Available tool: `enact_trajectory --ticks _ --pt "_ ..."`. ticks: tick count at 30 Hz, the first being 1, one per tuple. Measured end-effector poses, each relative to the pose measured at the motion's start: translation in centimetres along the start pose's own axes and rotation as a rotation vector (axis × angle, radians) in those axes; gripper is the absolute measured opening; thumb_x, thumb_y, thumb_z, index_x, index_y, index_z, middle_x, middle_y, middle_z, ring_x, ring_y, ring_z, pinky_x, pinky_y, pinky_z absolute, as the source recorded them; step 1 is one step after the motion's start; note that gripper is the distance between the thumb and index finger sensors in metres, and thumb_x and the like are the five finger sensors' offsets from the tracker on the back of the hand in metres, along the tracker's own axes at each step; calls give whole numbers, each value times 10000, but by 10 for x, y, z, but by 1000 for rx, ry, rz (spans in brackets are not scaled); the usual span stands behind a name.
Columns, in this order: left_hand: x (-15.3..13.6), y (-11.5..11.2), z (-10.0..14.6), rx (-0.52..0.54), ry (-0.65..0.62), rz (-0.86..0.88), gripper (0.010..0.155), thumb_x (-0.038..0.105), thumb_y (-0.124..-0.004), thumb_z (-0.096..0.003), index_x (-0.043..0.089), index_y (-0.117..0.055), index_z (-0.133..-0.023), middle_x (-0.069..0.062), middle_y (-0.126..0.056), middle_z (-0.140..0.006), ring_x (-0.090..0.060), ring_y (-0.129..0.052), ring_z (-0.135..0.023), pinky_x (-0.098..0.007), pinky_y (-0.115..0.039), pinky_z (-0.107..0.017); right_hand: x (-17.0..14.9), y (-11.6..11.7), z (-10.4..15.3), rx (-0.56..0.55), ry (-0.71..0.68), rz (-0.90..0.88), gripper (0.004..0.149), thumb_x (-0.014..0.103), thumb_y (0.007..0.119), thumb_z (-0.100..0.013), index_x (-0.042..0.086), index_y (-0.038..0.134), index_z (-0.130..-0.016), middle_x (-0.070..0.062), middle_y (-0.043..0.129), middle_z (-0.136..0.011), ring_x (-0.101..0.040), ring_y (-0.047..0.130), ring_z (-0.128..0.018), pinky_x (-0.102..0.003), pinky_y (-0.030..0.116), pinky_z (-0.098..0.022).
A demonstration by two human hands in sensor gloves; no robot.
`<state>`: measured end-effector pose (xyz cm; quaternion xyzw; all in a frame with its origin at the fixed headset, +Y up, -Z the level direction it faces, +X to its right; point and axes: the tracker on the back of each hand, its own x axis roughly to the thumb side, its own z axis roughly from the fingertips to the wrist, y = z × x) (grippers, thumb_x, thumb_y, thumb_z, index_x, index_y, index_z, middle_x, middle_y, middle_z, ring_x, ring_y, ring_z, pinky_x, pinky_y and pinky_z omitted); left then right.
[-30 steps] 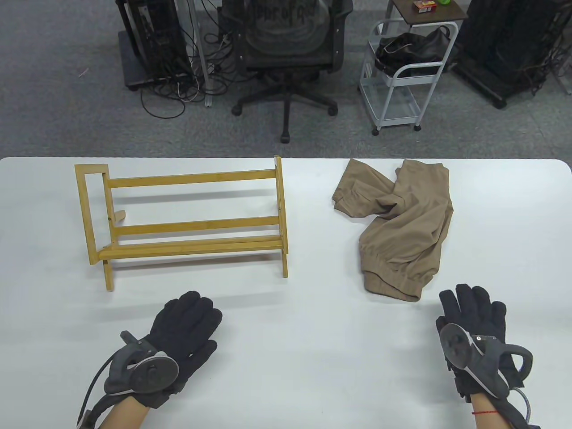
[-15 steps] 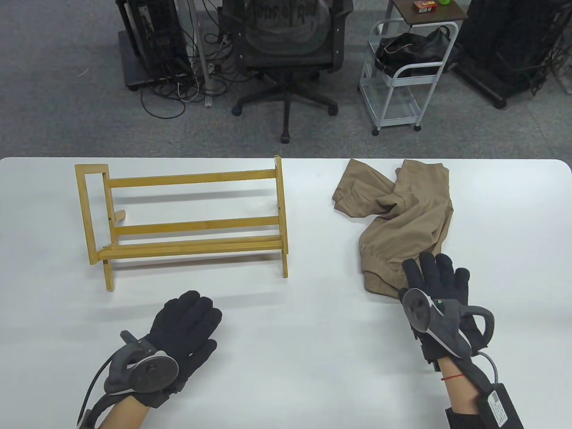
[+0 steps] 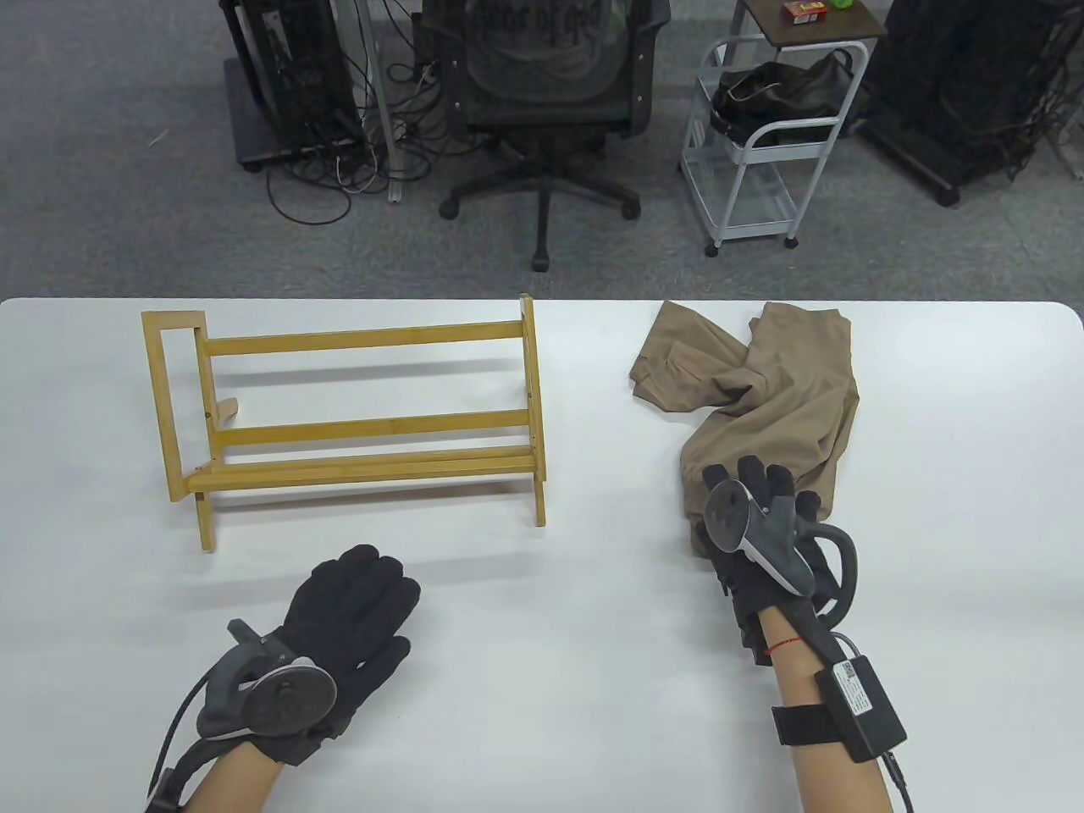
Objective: Hang shorts on book rack
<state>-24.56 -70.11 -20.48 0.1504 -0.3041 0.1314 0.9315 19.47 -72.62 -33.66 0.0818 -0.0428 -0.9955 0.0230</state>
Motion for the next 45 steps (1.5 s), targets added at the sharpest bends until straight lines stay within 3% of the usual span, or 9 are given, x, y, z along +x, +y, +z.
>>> enact_trajectory --ticks 10,15,20,25,30,35,45 --pt "-4 -1 -3 -3 6 18 600 533 -642 -467 264 -724 -996 -28 -687 -1089 -366 -601 -1056 -617 -535 -697 11 37 -20 178 23 60 675 608 694 -439 634 312 -994 38 324 -1237 -429 461 -1121 -605 523 -803" --pt "-6 -1 -4 -2 15 18 599 535 -641 -467 265 -726 -995 -27 -689 -1089 -366 -604 -1055 -617 -538 -696 12 51 -30 230 10 45 616 568 737 -439 659 418 -958 43 332 -1216 -414 564 -1081 -581 599 -774" --pt "-8 -1 -3 -10 28 22 597 533 -641 -467 266 -727 -994 -27 -690 -1087 -367 -605 -1054 -617 -539 -695 11 45 -40 158 39 47 565 444 814 -455 657 550 -906 75 469 -1180 -360 706 -1006 -467 724 -743" --pt "-9 0 -3 -1 30 23 598 535 -640 -467 266 -730 -993 -26 -695 -1086 -366 -609 -1054 -618 -543 -694 6 43 -39 27 23 54 448 333 858 -463 597 706 -792 83 670 -1074 -289 901 -794 -328 868 -604" --pt "-13 0 -2 3 55 38 598 536 -640 -467 265 -732 -992 -26 -698 -1084 -366 -615 -1052 -616 -549 -691 -7 34 -41 62 55 -67 395 317 883 -452 559 784 -748 89 745 -1028 -285 966 -720 -322 909 -546" --pt "-13 2 5 11 71 61 596 535 -642 -466 265 -735 -989 -27 -701 -1082 -368 -616 -1050 -618 -548 -690 -30 17 -36 50 115 -218 394 307 882 -459 542 788 -760 96 736 -1038 -278 962 -740 -335 907 -551" --pt "-12 4 6 16 71 53 595 535 -641 -465 266 -737 -988 -26 -705 -1080 -367 -619 -1048 -617 -551 -689 -54 -38 -20 -161 161 -392 387 299 883 -457 514 802 -769 77 744 -1036 -274 965 -734 -342 912 -537"
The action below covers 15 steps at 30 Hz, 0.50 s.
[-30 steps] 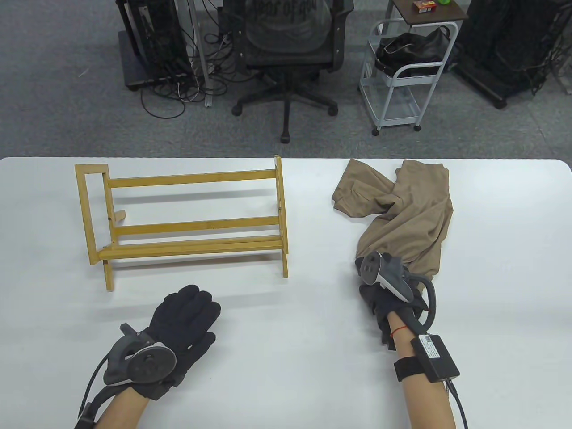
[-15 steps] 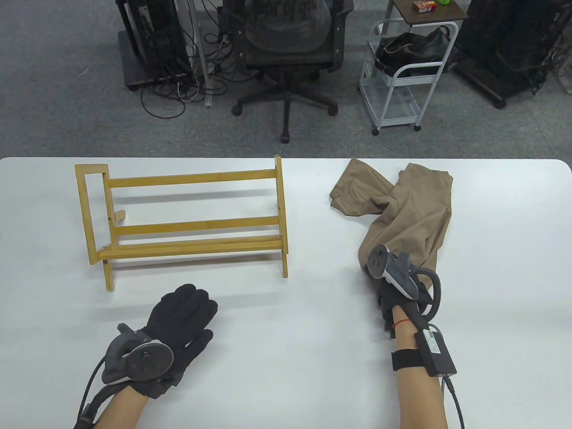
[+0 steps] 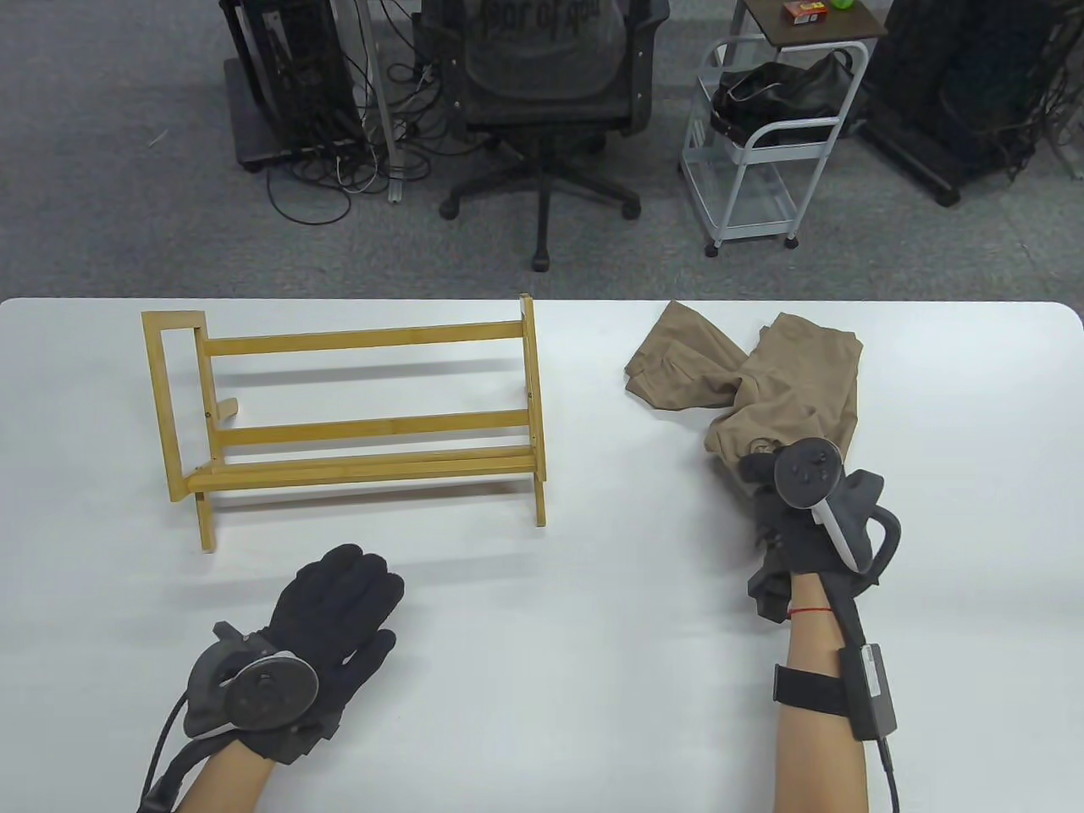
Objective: Hang shorts on book rack
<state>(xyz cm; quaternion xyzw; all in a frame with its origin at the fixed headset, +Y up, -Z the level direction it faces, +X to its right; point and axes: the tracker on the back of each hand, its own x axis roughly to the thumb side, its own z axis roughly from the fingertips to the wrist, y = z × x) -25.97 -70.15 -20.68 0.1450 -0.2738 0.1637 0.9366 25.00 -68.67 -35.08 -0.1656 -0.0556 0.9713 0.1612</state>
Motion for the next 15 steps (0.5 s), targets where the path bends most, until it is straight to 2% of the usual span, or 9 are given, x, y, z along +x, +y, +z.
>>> enact_trajectory --ticks 6,15 --pt "0 0 0 7 -5 11 596 534 -642 -466 263 -738 -987 -29 -705 -1080 -367 -621 -1047 -617 -552 -689 7 -46 16 -135 -59 -128 388 300 881 -459 508 800 -777 65 745 -1037 -274 968 -730 -343 915 -531" --pt "1 0 0 11 -11 20 595 534 -641 -466 264 -738 -988 -27 -704 -1080 -367 -620 -1048 -617 -553 -688 18 -112 59 -367 -169 -267 384 301 882 -459 495 807 -782 54 755 -1032 -269 980 -721 -341 925 -523"
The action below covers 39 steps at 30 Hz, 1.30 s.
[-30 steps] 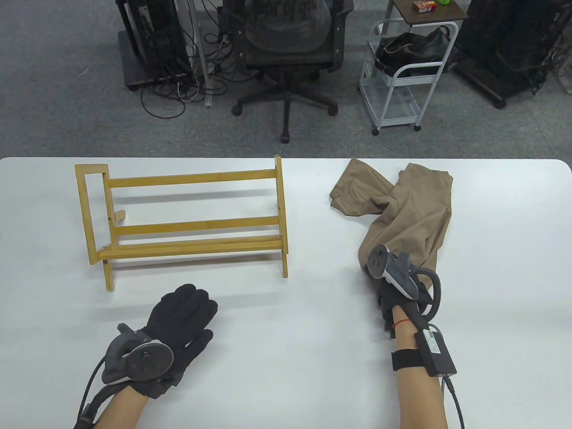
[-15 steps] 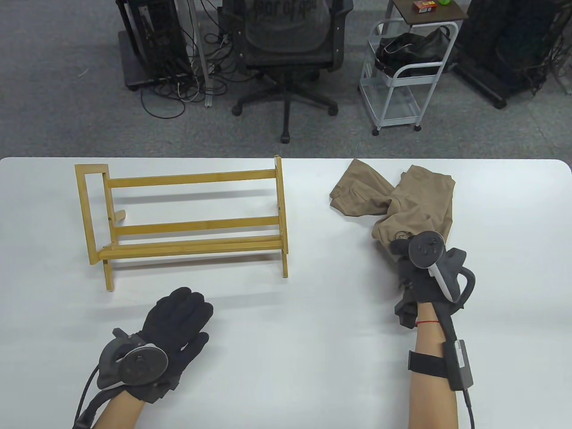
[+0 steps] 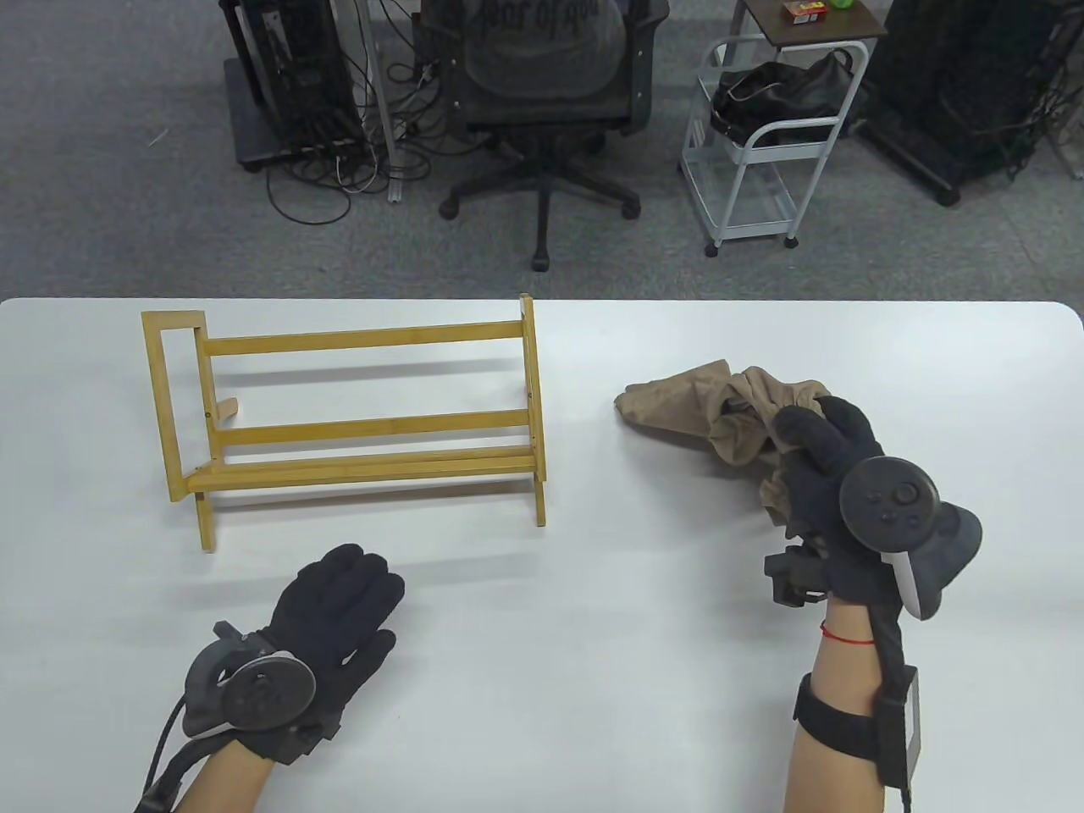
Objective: Hang shorts on book rack
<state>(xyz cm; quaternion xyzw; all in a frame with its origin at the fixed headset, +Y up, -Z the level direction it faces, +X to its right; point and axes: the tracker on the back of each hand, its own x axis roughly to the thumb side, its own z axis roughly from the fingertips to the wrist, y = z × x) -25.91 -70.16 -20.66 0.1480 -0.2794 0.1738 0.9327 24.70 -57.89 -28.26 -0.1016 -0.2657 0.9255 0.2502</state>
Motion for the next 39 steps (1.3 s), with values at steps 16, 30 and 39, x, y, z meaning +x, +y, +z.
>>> enact_trajectory --ticks 16,30,39 --pt "1 0 1 15 -14 3 594 534 -640 -467 266 -735 -988 -25 -699 -1082 -364 -608 -1053 -615 -550 -691 26 -78 39 -257 -117 -160 378 302 886 -458 476 818 -787 36 763 -1029 -268 995 -704 -339 938 -509" --pt "2 -1 2 16 -19 11 593 534 -641 -466 267 -735 -988 -26 -700 -1082 -364 -610 -1052 -616 -550 -690 49 -104 67 -339 -222 -240 376 305 885 -459 471 818 -790 31 765 -1027 -268 998 -700 -338 942 -504" --pt "1 0 3 21 -12 7 593 533 -641 -466 266 -736 -987 -27 -700 -1081 -364 -611 -1051 -616 -551 -689 61 -102 71 -298 -272 -285 378 305 887 -455 469 821 -789 29 771 -1025 -268 1002 -697 -338 942 -504"
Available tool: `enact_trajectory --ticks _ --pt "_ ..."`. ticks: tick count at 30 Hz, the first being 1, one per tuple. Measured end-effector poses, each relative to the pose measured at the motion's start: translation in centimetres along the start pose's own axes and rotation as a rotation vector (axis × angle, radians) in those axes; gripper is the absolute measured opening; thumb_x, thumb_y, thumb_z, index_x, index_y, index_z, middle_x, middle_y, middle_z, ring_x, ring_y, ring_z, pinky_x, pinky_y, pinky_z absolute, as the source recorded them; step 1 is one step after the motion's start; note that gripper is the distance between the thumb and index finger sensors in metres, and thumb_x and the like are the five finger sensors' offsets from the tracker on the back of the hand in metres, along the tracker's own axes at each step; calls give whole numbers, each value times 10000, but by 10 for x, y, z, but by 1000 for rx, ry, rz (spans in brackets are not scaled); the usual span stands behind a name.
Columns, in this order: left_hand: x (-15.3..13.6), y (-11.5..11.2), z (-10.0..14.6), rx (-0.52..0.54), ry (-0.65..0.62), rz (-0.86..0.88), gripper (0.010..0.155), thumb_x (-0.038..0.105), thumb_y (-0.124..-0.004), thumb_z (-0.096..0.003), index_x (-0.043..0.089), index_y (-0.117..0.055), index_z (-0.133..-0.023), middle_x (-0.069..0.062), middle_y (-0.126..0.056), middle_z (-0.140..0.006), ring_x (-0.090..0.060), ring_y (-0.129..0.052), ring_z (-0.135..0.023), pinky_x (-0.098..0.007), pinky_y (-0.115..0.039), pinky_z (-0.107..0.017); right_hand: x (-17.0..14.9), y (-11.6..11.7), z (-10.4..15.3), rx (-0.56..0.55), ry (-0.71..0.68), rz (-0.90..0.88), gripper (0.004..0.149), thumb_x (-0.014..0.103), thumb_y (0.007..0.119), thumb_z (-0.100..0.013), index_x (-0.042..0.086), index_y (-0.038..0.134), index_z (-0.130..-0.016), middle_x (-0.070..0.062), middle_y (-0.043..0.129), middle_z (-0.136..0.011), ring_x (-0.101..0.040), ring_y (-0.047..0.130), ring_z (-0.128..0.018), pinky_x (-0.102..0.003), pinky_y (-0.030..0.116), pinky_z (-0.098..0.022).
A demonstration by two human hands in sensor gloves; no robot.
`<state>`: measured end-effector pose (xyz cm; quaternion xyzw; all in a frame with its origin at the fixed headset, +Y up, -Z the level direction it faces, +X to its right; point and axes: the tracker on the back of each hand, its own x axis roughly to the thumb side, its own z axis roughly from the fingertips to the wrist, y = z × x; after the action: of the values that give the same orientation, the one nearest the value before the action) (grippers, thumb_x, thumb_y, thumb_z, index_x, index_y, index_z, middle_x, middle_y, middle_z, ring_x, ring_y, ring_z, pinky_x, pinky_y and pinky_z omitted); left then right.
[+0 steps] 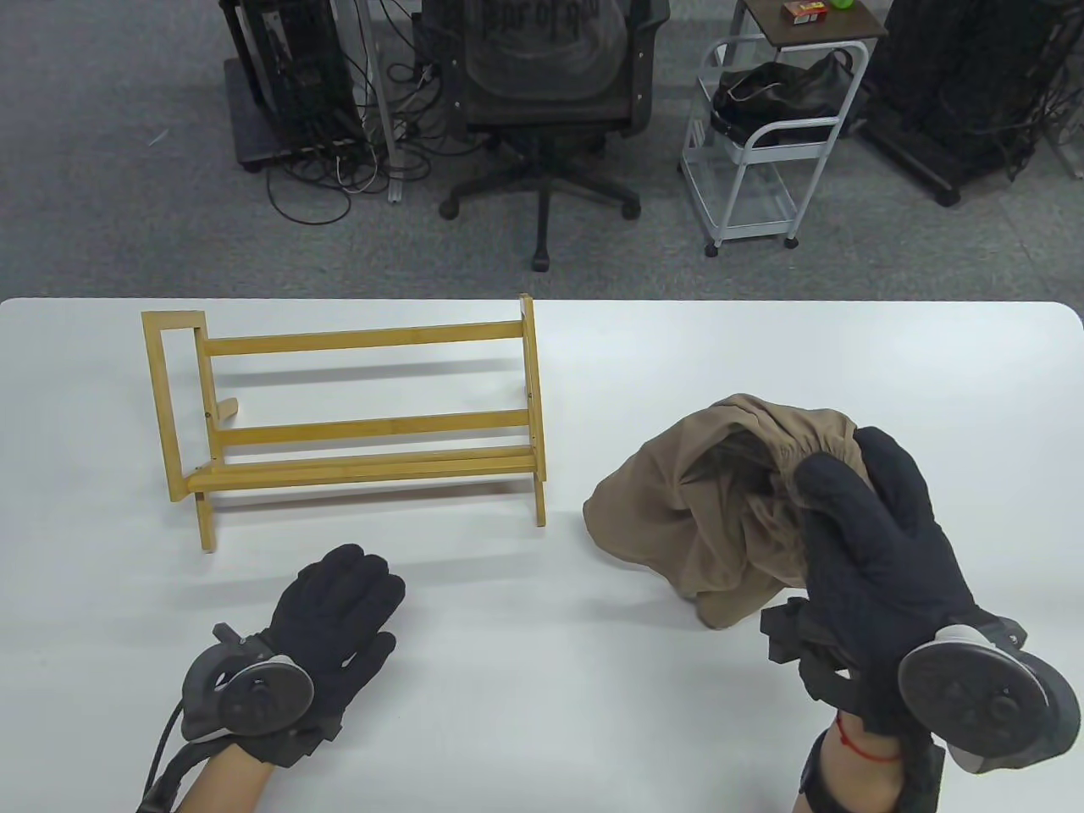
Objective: Hang shorts on book rack
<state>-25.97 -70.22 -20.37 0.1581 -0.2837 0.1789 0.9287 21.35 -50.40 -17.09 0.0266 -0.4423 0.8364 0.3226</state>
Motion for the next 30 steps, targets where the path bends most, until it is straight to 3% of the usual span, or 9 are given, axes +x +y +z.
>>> enact_trajectory --ticks 7,20,30 --pt "0 -1 0 -5 5 3 592 533 -641 -466 267 -737 -986 -24 -703 -1080 -363 -612 -1051 -616 -551 -689 8 3 1 37 -24 -44 377 304 888 -454 464 825 -790 24 774 -1024 -269 1004 -693 -341 944 -497" --pt "-2 -2 -3 -10 19 -1 591 532 -642 -465 267 -740 -983 -22 -705 -1078 -361 -616 -1051 -619 -548 -689 37 35 5 172 -115 -98 379 307 883 -457 467 820 -794 28 772 -1027 -265 997 -706 -341 938 -509" --pt "-4 -1 -3 0 23 3 589 532 -642 -465 269 -741 -982 -22 -708 -1077 -362 -618 -1049 -619 -549 -689 53 46 8 215 -143 -137 377 307 882 -458 466 820 -795 29 767 -1031 -266 995 -709 -340 937 -512"
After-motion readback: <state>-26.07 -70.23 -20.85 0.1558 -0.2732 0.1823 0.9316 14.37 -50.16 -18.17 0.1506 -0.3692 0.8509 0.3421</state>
